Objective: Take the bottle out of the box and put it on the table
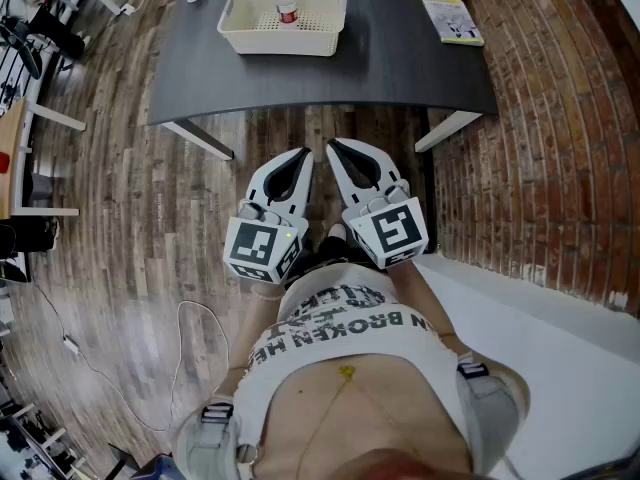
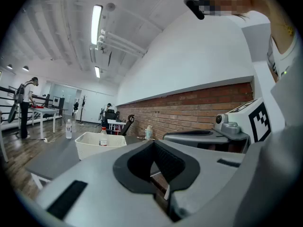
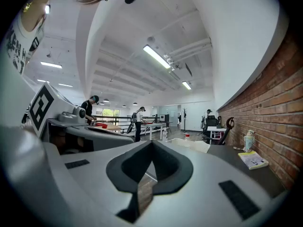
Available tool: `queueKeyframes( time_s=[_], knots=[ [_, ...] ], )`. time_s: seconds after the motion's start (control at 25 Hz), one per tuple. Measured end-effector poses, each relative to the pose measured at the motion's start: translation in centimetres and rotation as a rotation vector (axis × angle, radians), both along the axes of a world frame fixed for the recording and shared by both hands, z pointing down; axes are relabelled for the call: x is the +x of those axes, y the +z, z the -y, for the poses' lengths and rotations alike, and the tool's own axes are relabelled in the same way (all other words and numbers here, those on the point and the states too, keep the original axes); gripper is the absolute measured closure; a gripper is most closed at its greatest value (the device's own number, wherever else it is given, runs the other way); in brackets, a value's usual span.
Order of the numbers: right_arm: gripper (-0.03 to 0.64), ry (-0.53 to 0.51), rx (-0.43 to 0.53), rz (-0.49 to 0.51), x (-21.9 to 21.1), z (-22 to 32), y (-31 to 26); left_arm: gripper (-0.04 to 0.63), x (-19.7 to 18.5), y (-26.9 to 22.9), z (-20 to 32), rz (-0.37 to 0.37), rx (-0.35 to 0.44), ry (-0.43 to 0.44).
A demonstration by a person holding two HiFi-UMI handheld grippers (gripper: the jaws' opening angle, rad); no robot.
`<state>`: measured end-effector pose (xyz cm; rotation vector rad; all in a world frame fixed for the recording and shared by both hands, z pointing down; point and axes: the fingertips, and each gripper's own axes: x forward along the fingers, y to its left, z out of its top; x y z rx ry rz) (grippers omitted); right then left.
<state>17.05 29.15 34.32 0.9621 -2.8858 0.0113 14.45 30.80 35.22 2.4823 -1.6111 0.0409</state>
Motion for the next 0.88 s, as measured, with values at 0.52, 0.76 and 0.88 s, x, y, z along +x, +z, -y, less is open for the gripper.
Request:
queueKeyframes(
  time_s=[0.52, 0.76, 0.88],
  knots=[
    [0.607, -0.055, -0.028, 0.014, 0.5, 0.2, 0.6, 0.589, 0.5, -0.3, 0.4, 0.040, 0.033, -0.021],
    [0.607, -0.050, -0.035, -0.009, -0.7, 2.0, 1.4, 0.589, -0.7, 0.0, 1.9, 0.028, 0.045, -0.010],
    [0.607, -0.033, -0.035, -0.005, -1.3, 3.3, 1.4, 0.589, -1.5, 0.2, 3.2, 0.033, 0.039, -0.002]
  ],
)
